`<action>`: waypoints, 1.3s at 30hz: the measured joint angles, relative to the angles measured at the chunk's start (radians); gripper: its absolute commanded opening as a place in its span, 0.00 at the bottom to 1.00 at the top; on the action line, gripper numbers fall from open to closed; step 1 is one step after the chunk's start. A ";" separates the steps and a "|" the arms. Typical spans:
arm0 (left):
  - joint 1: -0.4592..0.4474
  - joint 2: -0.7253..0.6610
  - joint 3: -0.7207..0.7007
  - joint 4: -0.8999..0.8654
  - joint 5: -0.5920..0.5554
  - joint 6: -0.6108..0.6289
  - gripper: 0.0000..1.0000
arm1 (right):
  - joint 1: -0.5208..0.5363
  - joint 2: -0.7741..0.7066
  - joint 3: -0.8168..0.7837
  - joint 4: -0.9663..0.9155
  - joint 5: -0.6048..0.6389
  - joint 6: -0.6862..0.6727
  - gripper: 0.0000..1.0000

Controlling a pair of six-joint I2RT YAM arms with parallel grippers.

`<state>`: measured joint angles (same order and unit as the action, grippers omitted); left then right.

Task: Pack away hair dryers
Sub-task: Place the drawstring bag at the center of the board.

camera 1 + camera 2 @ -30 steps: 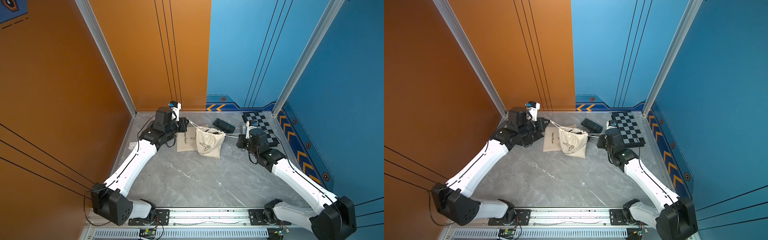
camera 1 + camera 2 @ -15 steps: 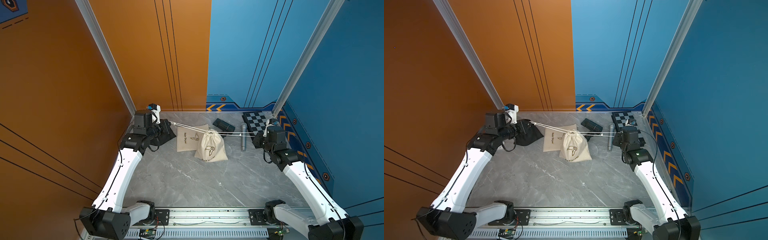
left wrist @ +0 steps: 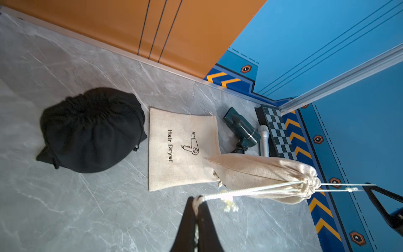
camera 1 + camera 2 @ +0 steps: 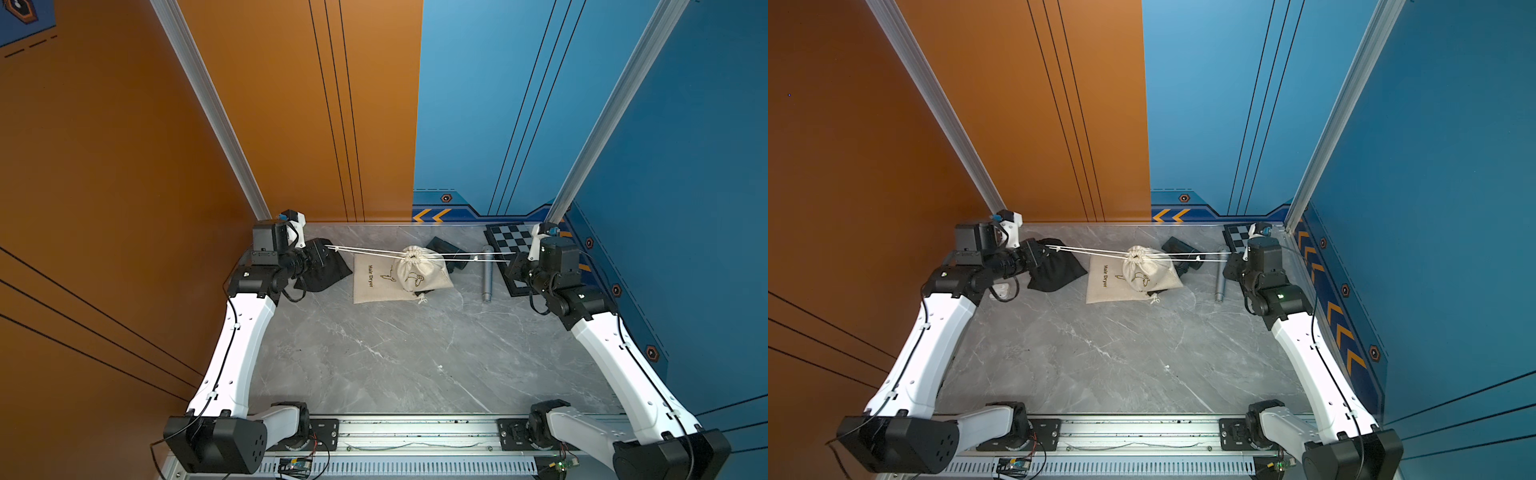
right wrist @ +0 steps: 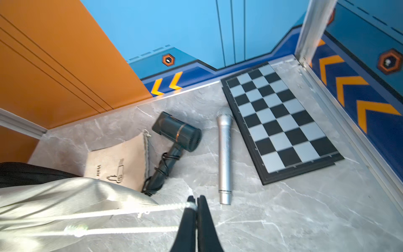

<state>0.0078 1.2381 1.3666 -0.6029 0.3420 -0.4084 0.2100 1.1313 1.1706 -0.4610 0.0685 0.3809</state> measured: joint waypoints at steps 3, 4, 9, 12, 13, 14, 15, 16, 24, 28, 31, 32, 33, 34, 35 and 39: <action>0.014 0.048 0.103 0.000 -0.004 -0.002 0.00 | 0.064 0.080 0.128 0.003 0.006 0.000 0.00; 0.017 0.069 0.140 0.003 -0.006 -0.003 0.00 | 0.081 0.116 0.175 0.007 0.006 0.000 0.00; 0.034 0.205 0.330 0.011 -0.010 -0.004 0.00 | 0.151 0.343 0.431 0.028 0.002 0.000 0.00; 0.038 0.296 0.435 0.008 -0.006 -0.009 0.00 | 0.172 0.495 0.597 0.033 -0.020 0.000 0.00; 0.037 0.326 0.468 0.007 -0.003 -0.011 0.00 | 0.173 0.549 0.657 0.035 -0.029 0.000 0.00; 0.037 0.356 0.503 0.007 0.000 -0.011 0.00 | 0.173 0.599 0.714 0.041 -0.040 0.001 0.00; 0.037 0.379 0.528 0.009 0.003 -0.011 0.00 | 0.172 0.640 0.761 0.048 -0.049 0.001 0.00; 0.037 0.409 0.562 0.007 0.004 -0.011 0.00 | 0.172 0.686 0.814 0.056 -0.060 0.002 0.00; 0.046 0.630 0.831 0.038 0.039 -0.045 0.00 | 0.145 1.043 1.254 0.168 -0.182 0.061 0.00; 0.068 0.770 0.986 0.088 0.064 -0.081 0.00 | 0.118 1.220 1.419 0.304 -0.240 0.127 0.00; 0.089 0.840 1.022 0.144 0.084 -0.111 0.00 | 0.098 1.308 1.445 0.409 -0.260 0.172 0.00; 0.095 0.855 1.022 0.155 0.089 -0.117 0.00 | 0.093 1.329 1.445 0.435 -0.263 0.181 0.00; 0.099 0.869 1.018 0.168 0.094 -0.123 0.00 | 0.088 1.353 1.445 0.463 -0.270 0.197 0.00; 0.103 0.877 1.006 0.183 0.097 -0.124 0.00 | 0.084 1.376 1.445 0.492 -0.275 0.216 0.00; 0.104 0.882 0.993 0.193 0.098 -0.126 0.00 | 0.083 1.395 1.445 0.514 -0.275 0.231 0.00; 0.104 0.884 0.940 0.227 0.105 -0.132 0.00 | 0.082 1.451 1.445 0.561 -0.275 0.275 0.00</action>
<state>0.1116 2.1223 2.3066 -0.3759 0.4473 -0.5400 0.2916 2.5820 2.6160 0.0998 -0.2070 0.6559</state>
